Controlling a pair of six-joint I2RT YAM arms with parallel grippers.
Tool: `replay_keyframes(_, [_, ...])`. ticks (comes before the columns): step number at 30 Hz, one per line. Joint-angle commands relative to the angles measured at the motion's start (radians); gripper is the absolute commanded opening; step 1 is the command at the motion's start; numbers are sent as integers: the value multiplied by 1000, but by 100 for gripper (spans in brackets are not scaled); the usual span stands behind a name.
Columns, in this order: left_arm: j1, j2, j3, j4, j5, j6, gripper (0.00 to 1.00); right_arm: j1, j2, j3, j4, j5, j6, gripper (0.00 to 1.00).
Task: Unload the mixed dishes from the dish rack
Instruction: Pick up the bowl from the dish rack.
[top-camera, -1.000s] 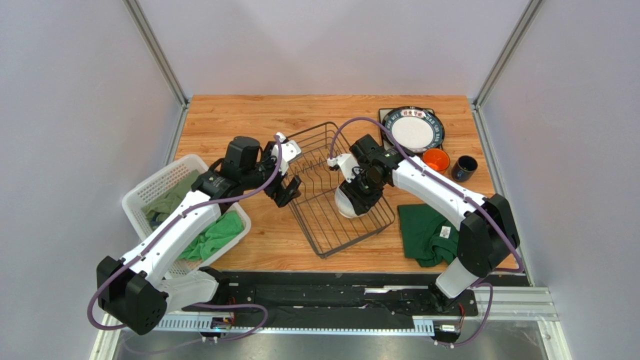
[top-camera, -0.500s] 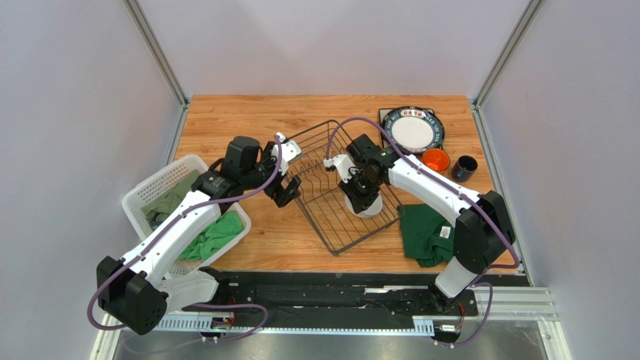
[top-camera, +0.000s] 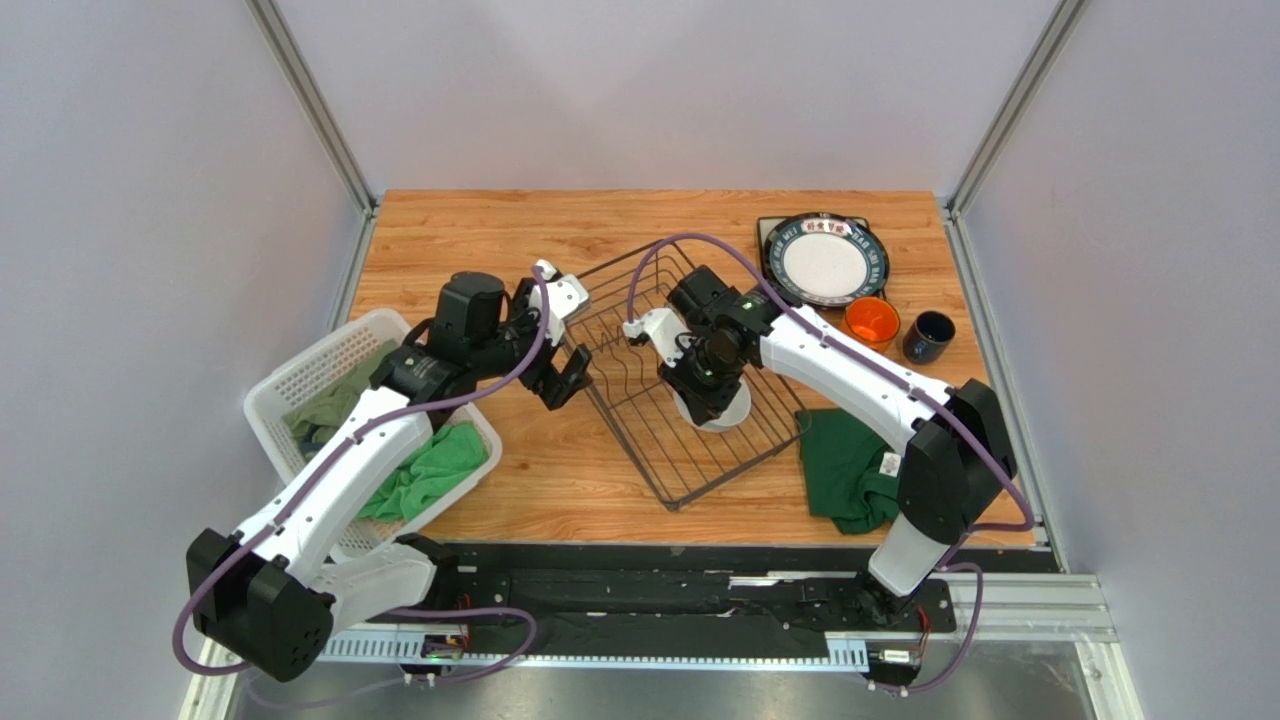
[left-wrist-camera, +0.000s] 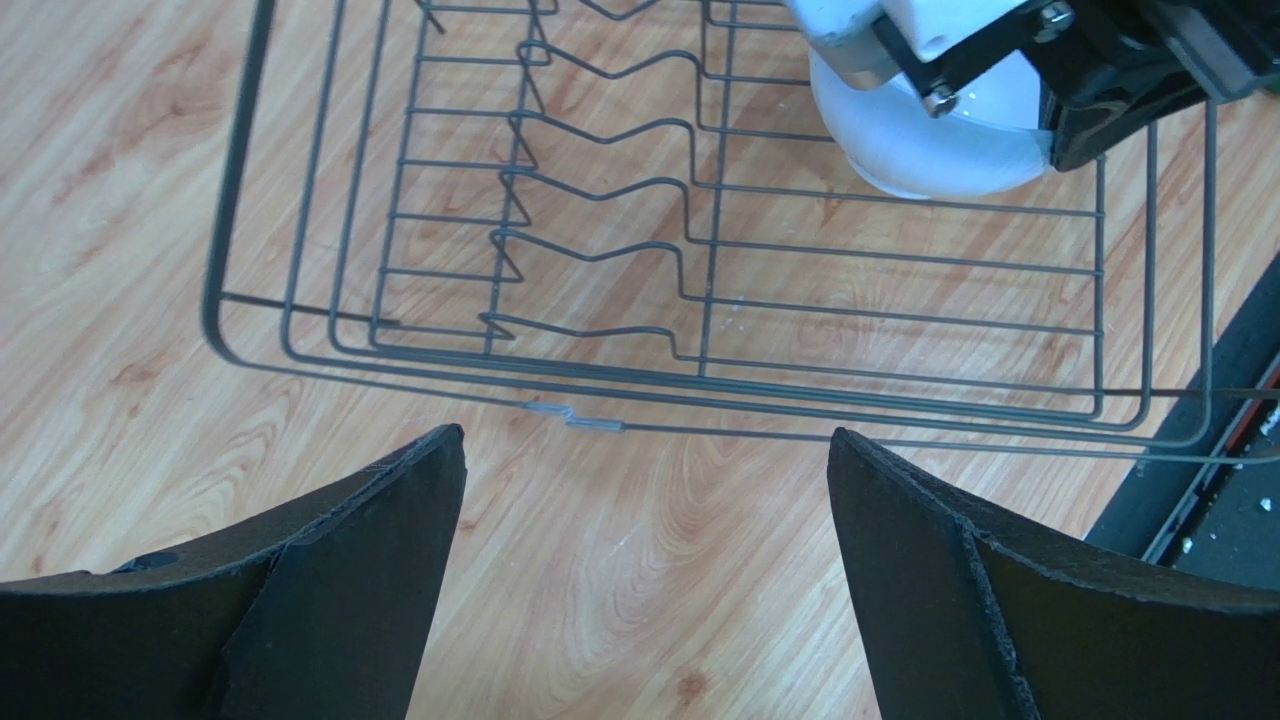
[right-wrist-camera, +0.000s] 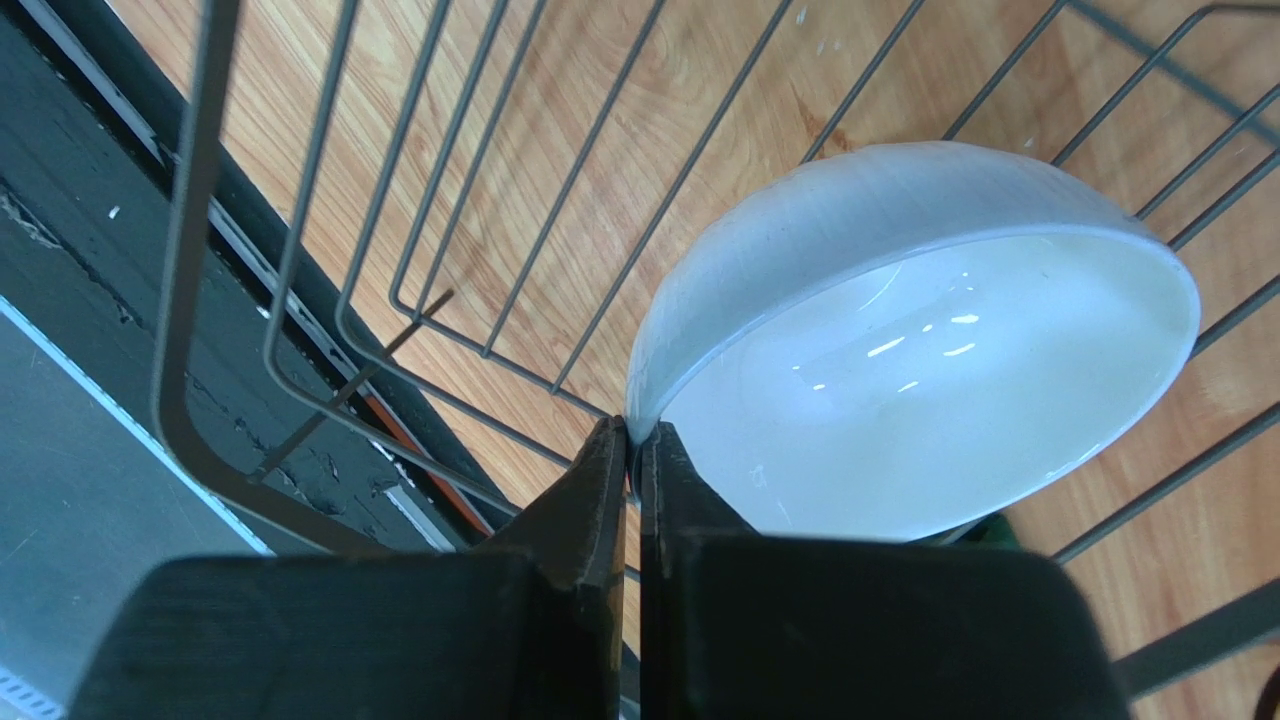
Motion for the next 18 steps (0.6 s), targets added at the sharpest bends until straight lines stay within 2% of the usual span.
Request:
replay_keyframes(1, [40, -59, -6, 50, 16, -15, 98, 18, -13, 116, -4, 44, -29, 0])
replay_keyframes(10, [98, -101, -9, 50, 47, -21, 98, 20, -13, 304, -53, 190, -95, 0])
replay_keyframes(18, [106, -89, -3, 45, 61, -21, 98, -3, 11, 419, -94, 482, -119, 0])
